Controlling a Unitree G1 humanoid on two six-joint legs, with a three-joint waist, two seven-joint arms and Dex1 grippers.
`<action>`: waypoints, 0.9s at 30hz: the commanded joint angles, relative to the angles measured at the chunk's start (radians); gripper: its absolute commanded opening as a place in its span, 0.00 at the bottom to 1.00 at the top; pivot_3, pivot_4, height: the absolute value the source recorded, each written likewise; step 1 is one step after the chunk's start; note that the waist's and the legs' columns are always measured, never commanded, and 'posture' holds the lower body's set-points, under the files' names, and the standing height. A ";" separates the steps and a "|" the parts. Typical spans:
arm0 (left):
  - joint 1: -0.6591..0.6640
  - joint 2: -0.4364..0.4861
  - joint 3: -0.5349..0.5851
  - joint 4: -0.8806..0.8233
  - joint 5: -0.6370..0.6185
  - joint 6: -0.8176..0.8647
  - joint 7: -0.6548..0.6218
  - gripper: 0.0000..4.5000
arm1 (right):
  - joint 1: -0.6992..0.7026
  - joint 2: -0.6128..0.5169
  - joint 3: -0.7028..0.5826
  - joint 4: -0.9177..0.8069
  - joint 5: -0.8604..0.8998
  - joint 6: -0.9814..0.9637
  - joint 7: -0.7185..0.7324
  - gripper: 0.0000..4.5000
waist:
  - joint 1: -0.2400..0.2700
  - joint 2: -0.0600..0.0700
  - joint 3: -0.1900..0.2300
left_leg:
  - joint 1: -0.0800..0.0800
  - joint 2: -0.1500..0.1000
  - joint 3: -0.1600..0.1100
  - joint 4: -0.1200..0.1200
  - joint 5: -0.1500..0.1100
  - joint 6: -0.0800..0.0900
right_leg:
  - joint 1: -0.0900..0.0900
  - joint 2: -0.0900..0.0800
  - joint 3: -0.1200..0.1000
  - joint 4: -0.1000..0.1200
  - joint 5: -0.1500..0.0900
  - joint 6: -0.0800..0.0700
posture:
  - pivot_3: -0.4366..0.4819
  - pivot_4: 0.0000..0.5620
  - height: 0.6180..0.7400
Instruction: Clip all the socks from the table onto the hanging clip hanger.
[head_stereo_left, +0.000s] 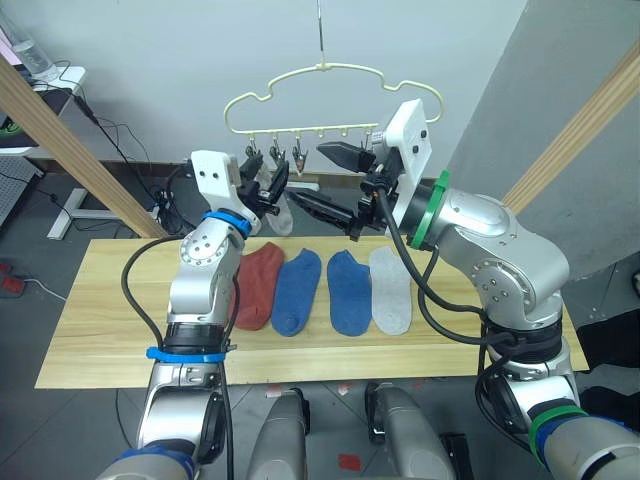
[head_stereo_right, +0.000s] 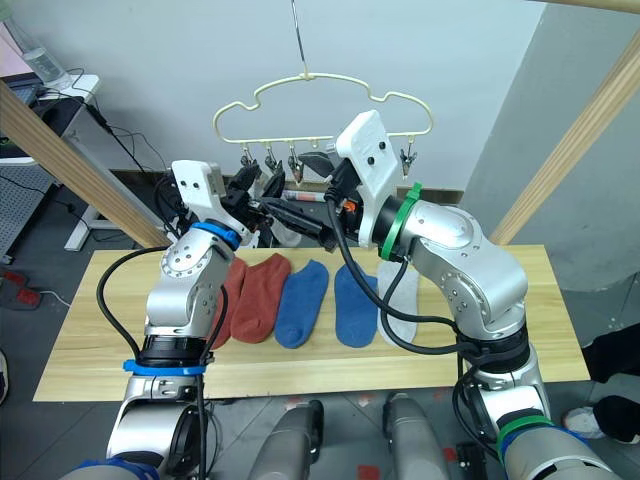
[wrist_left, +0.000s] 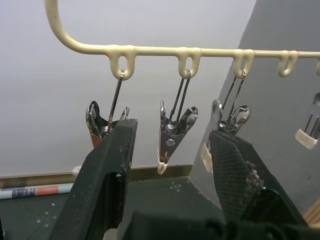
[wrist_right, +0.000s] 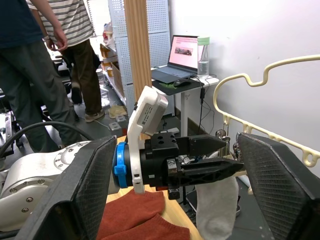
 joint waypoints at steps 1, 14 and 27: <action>-0.027 0.002 0.003 -0.003 0.009 -0.030 -0.003 0.55 | -0.011 0.001 -0.001 -0.047 0.015 -0.016 -0.005 0.90 | 0.000 0.000 0.000 | 0.000 0.000 0.000 0.000 0.000 0.000 | 0.000 0.000 0.000 0.000 0.000 0.000 | 0.42 0.51 1.00; -0.084 0.006 -0.004 0.094 0.043 -0.091 -0.008 0.55 | -0.009 0.000 -0.006 -0.048 0.018 -0.008 -0.013 0.90 | -0.001 0.000 0.000 | 0.000 0.000 0.000 0.000 0.000 0.000 | 0.000 0.000 0.000 0.000 0.000 0.000 | 0.41 0.51 1.00; -0.125 0.004 0.004 0.160 0.053 -0.151 -0.014 0.55 | -0.006 -0.009 -0.005 -0.053 0.027 -0.007 -0.027 0.90 | -0.007 0.000 0.000 | 0.000 0.000 0.000 0.000 0.000 0.000 | 0.000 0.000 0.000 0.000 0.000 0.000 | 0.40 0.52 1.00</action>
